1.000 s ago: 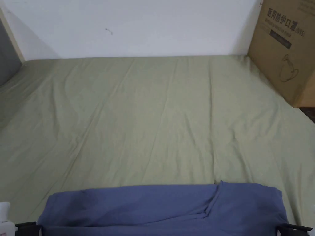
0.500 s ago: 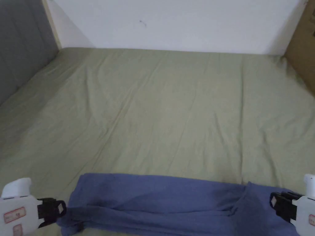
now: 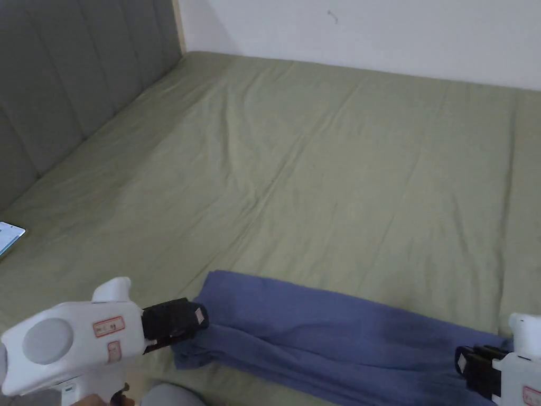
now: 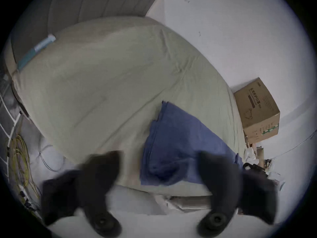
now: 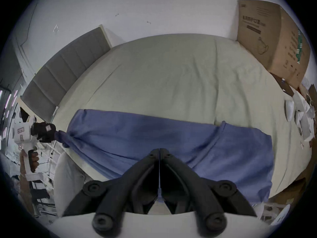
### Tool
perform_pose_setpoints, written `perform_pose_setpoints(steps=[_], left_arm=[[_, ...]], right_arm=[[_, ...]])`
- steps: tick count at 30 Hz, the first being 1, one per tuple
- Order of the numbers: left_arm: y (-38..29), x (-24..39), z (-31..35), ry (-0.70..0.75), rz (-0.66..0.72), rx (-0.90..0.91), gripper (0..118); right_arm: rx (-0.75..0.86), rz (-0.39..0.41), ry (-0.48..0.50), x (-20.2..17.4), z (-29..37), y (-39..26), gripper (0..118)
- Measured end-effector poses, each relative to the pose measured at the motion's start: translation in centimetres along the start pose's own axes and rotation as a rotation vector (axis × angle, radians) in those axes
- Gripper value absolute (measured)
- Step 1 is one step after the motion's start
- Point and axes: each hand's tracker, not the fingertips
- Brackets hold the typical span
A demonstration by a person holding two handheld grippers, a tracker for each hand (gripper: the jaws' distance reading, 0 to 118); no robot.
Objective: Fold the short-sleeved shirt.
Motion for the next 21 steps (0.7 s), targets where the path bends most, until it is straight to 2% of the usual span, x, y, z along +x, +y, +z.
perform_pose_setpoints(steps=[1,2,4,5,8,9,10,12,13,14,21], left_arm=[[-0.1,-0.4,-1.0,-0.037,0.029,-0.027,115],[0.1,-0.6,-1.7,-0.086,0.088,-0.020,118],[0.1,-0.6,-3.0,-0.083,0.169,-0.084,113],[0.1,-0.5,-3.0,-0.081,0.186,-0.058,112],[0.3,-1.1,-2.9,-0.136,0.170,-0.026,112],[0.5,-1.1,-2.8,-0.122,0.180,-0.027,108],[0.6,-1.0,-2.6,-0.113,0.173,-0.021,97],[0.2,-1.5,-2.9,-0.032,0.127,-0.020,19],[0.1,-2.0,-3.5,-0.101,0.176,-0.053,9],[0.1,-2.1,-3.5,-0.152,0.239,-0.111,9],[1.5,-0.3,-0.9,-0.149,0.193,-0.040,9]], right_arm=[[-0.002,0.005,-0.002,-0.2,0.0,0.2,0],[-0.004,0.006,-0.002,-0.2,-0.1,0.2,0],[-0.010,-0.003,0.002,0.0,-0.2,0.4,0],[-0.013,-0.007,-0.002,0.2,-0.3,0.4,0],[-0.022,-0.014,-0.024,0.7,-0.7,0.6,0],[-0.027,-0.019,-0.026,0.9,-0.8,0.5,0],[-0.033,-0.024,-0.027,1.1,-0.9,0.5,0],[-0.036,-0.030,-0.027,1.4,-1.1,0.3,0],[-0.040,-0.035,-0.028,1.5,-1.3,0.2,0],[-0.046,-0.039,-0.028,1.7,-1.4,0.2,0],[-0.039,-0.083,-0.040,3.2,-0.4,-0.7,0]])
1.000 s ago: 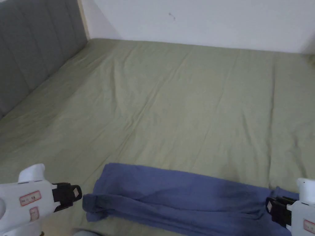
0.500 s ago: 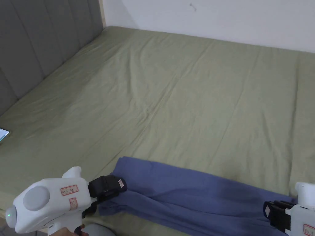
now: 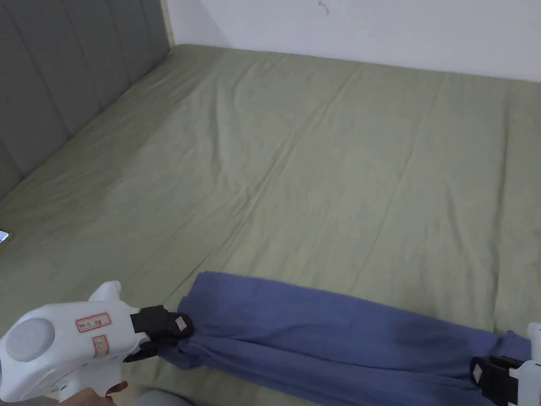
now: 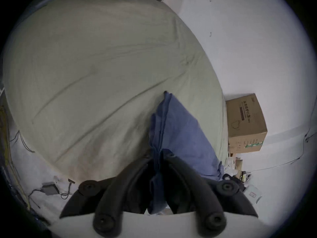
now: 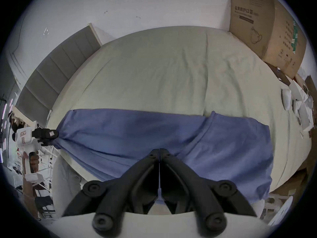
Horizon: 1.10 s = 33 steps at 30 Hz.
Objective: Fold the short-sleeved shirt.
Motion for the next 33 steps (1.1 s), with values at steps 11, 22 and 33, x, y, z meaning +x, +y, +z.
perform_pose_setpoints(steps=[11,22,33], left_arm=[[-3.8,19.6,-0.2,-0.113,-0.529,0.039,9],[-19.3,28.0,-14.7,-0.061,-0.988,-0.321,18],[-13.6,23.1,-12.1,-0.142,-0.590,-0.228,43]], right_arm=[[0.080,-0.141,-0.016,5.3,3.4,-1.1,0],[0.071,-0.259,-0.065,10.7,5.3,-4.7,0],[0.080,-0.327,-0.081,12.3,6.1,-5.8,0]])
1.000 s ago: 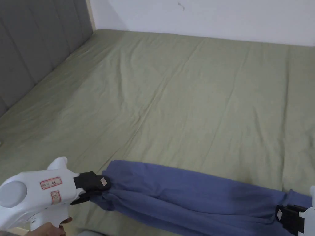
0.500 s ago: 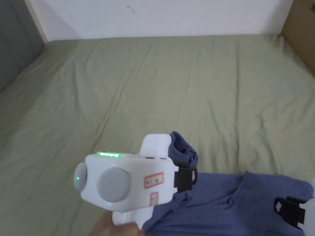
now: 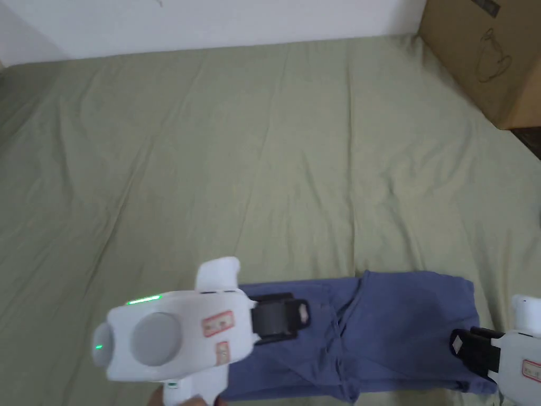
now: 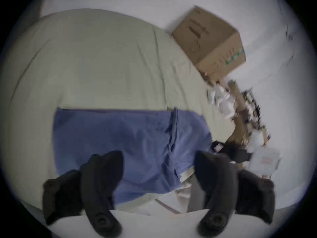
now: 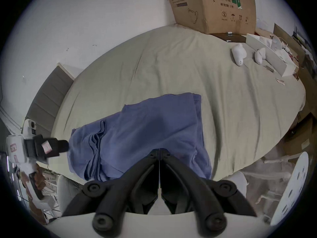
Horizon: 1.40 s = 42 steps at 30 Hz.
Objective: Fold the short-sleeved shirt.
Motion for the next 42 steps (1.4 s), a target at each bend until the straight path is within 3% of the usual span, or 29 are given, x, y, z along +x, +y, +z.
perform_pose_setpoints(steps=[1,2,6,12,17,22,25,29,30,32,34,37,42], left_arm=[[0.3,-0.3,1.1,0.025,0.024,0.033,14],[0.3,-1.0,1.3,0.066,0.031,0.045,2],[-0.2,-3.5,-0.1,0.199,0.040,-0.027,2],[-3.0,-1.4,-4.8,0.045,0.060,-0.151,2],[-4.3,1.2,-7.9,0.019,0.015,-0.222,2],[-4.2,4.0,-8.1,0.032,-0.158,-0.248,2],[-4.1,4.3,-7.9,0.028,-0.120,-0.235,2],[-4.1,4.4,-7.9,-0.099,-0.007,-0.237,2],[-4.1,4.1,-7.6,-0.048,-0.078,-0.236,2],[-4.0,3.4,-6.8,-0.074,-0.075,-0.238,2],[-3.6,1.7,-5.2,-0.091,-0.052,-0.236,2],[-2.4,-2.0,-1.8,-0.136,0.104,-0.111,2],[-1.1,-9.1,3.7,-0.090,0.206,0.023,2]], right_arm=[[0.000,0.005,-0.001,-0.2,-0.1,0.0,0],[0.002,0.006,0.002,-0.4,-0.1,0.0,0],[0.005,0.021,0.026,-1.3,-0.4,-0.1,0],[0.000,0.021,0.047,-1.6,-0.6,-0.2,0],[-0.006,0.022,0.043,-1.1,-0.3,-0.3,0],[-0.009,0.013,0.033,-0.7,-0.2,-0.4,0],[-0.015,0.006,0.027,-0.5,-0.4,-0.5,0],[-0.026,0.020,0.025,-1.0,-0.6,-0.4,0],[-0.027,0.028,0.025,-1.2,-0.6,-0.4,0],[-0.024,0.040,0.031,-1.3,-0.6,-0.2,0],[-0.021,0.050,0.032,-1.7,-0.5,0.1,0],[-0.013,0.067,0.038,-2.4,-0.3,0.6,0],[-0.008,0.106,0.048,-3.9,-0.6,0.9,0]])
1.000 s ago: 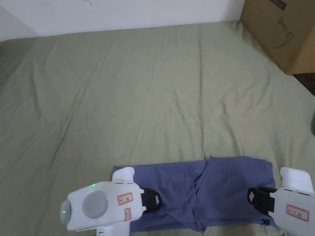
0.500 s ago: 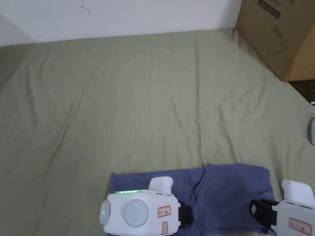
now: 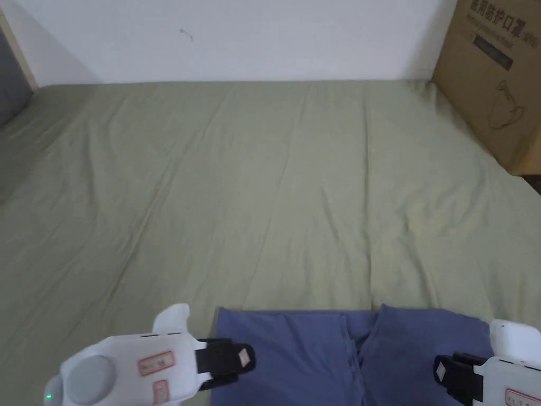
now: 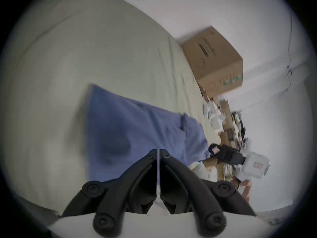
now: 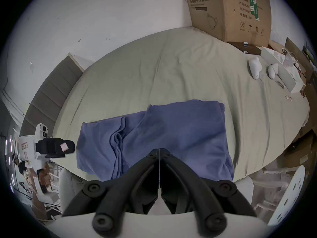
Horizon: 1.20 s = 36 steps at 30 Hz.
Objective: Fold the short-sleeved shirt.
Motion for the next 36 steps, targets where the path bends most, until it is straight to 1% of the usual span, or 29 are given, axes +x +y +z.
perform_pose_setpoints(steps=[2,3,4,5,6,7,8,9,11,13,14,16,17,18,19,20,21,22,23,24,25,27,28,30,31,32,34,35,36], left_arm=[[0.5,-2.0,1.5,0.028,0.020,0.041,2],[0.7,-2.9,1.8,0.028,0.030,0.048,5],[0.9,-3.9,2.1,0.011,0.044,0.047,13],[1.2,-4.9,1.9,-0.012,0.076,0.045,30],[1.3,-5.6,1.6,-0.038,0.123,0.044,65],[1.5,-6.1,0.9,-0.073,0.148,0.022,91],[1.7,-6.8,0.3,-0.102,0.167,0.005,107],[1.6,-7.3,-0.2,-0.157,0.193,0.007,112],[1.8,-8.4,-1.5,-0.237,0.269,0.008,112],[1.7,-8.9,-2.9,-0.267,0.337,-0.008,112],[1.7,-9.3,-3.6,-0.269,0.324,-0.074,111],[1.4,-9.1,-4.3,-0.310,0.346,-0.134,104],[1.5,-8.7,-4.8,-0.336,0.321,-0.121,99],[1.6,-8.4,-5.5,-0.353,0.296,-0.110,81],[1.6,-8.5,-6.0,-0.308,0.255,-0.113,53],[1.7,-8.4,-6.6,-0.255,0.240,-0.146,14],[1.6,-8.4,-7.2,-0.180,0.233,-0.172,11],[1.6,-8.8,-7.6,-0.117,0.219,-0.204,11],[1.8,-9.2,-7.1,-0.214,0.250,-0.177,11],[2.0,-9.1,-6.7,-0.258,0.268,-0.172,11],[2.2,-8.7,-6.0,-0.237,0.250,-0.160,11],[2.7,-8.6,-5.2,-0.253,0.244,-0.148,11],[3.0,-8.6,-4.7,-0.228,0.153,-0.158,11],[3.5,-8.9,-3.6,-0.219,0.094,-0.162,11],[3.9,-9.3,-2.6,-0.198,0.125,-0.146,11],[4.3,-9.9,-1.8,-0.188,0.115,-0.136,11],[5.1,-11.3,0.1,-0.153,0.133,-0.124,11],[5.6,-12.2,1.4,-0.127,0.124,-0.119,11],[6.1,-12.8,2.9,-0.066,0.114,-0.107,11]], right_arm=[[-0.009,0.009,0.008,-0.5,-0.4,0.0,0],[-0.015,0.015,0.010,-0.7,-0.6,0.0,0],[-0.024,0.023,0.010,-1.0,-0.9,0.0,0],[-0.033,0.032,0.006,-1.3,-1.2,-0.1,0],[-0.041,0.039,0.004,-1.5,-1.5,-0.1,0],[-0.052,0.048,0.006,-1.8,-1.7,0.0,0],[-0.062,0.059,0.010,-2.0,-1.9,0.0,0],[-0.066,0.068,0.011,-2.5,-1.9,0.1,0],[-0.073,0.086,0.013,-2.9,-2.1,0.4,0],[-0.075,0.094,0.011,-3.2,-2.2,0.6,0],[-0.076,0.096,0.011,-3.4,-2.3,0.7,0],[-0.083,0.090,0.018,-3.4,-2.5,0.9,0],[-0.086,0.087,0.024,-3.5,-2.6,1.0,0],[-0.087,0.089,0.021,-3.7,-2.7,1.0,0],[-0.090,0.096,0.016,-3.9,-2.9,1.0,0],[-0.096,0.103,0.015,-4.1,-3.1,0.9,0],[-0.103,0.108,0.016,-4.3,-3.1,0.8,0],[-0.108,0.112,0.020,-4.5,-3.2,0.7,0],[-0.113,0.114,0.027,-4.6,-3.2,0.6,0],[-0.120,0.117,0.031,-4.7,-3.3,0.6,0],[-0.124,0.123,0.027,-4.8,-3.3,0.5,0],[-0.128,0.127,0.022,-4.6,-3.2,0.5,0],[-0.135,0.126,0.022,-4.6,-3.2,0.5,0],[-0.136,0.125,0.016,-4.5,-3.5,0.4,0],[-0.137,0.126,0.016,-4.5,-3.3,0.3,0],[-0.135,0.126,0.018,-4.5,-3.1,0.3,0],[-0.139,0.128,0.022,-5.9,-3.5,0.5,0],[-0.138,0.134,0.020,-6.2,-3.5,0.5,0],[-0.138,0.135,0.017,-6.5,-3.5,0.5,0]])
